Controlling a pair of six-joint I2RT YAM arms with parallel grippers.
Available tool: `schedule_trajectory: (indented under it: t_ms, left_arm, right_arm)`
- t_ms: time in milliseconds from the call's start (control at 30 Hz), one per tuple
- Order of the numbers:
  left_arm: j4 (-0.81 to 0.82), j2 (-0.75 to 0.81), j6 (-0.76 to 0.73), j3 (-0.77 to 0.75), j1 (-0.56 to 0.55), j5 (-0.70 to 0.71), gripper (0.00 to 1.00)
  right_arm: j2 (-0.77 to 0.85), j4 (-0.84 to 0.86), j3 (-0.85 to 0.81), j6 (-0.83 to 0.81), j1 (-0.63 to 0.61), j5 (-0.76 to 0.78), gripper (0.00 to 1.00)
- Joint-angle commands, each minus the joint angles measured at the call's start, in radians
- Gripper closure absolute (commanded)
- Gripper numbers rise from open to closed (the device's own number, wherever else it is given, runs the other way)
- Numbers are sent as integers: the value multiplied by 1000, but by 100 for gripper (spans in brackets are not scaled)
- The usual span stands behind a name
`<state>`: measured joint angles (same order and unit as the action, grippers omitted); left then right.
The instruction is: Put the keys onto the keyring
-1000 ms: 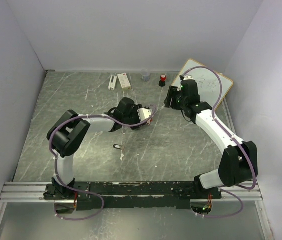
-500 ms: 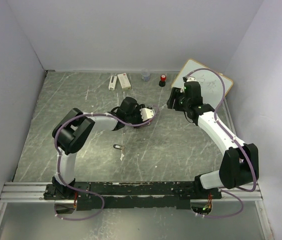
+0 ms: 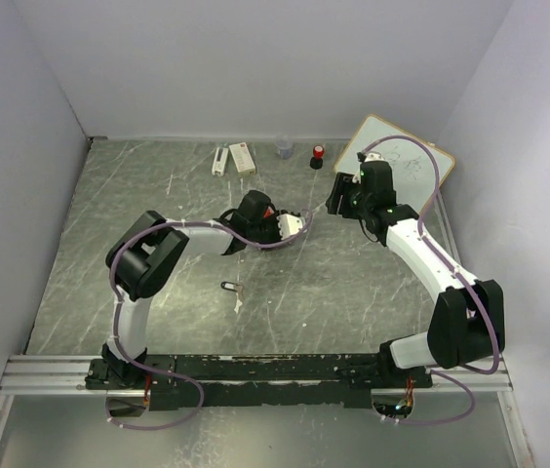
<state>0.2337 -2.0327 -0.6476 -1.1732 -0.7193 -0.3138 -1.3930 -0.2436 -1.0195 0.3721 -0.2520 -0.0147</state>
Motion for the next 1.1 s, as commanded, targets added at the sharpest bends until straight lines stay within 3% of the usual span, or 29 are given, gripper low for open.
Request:
schedule_trajectory:
  t_ms: [0, 300, 667, 833, 1067]
  left_arm:
    - [-11, -29, -1, -31, -19, -56, 55]
    - [-70, -17, -4, -65, -20, -21, 93]
    - [-95, 201, 35, -29, -20, -29, 93]
    - [-153, 276, 45, -38, -15, -46, 93]
    - [-180, 398, 87, -40, 13, -92, 93]
  right_arm:
    - [23, 22, 13, -16, 11, -10, 42]
    - [32, 20, 13, -16, 16, -13, 42]
    - [53, 29, 34, -40, 15, -78, 43]
    - [61, 80, 62, -106, 15, -257, 46]
    - [132, 282, 173, -172, 15, -508, 46]
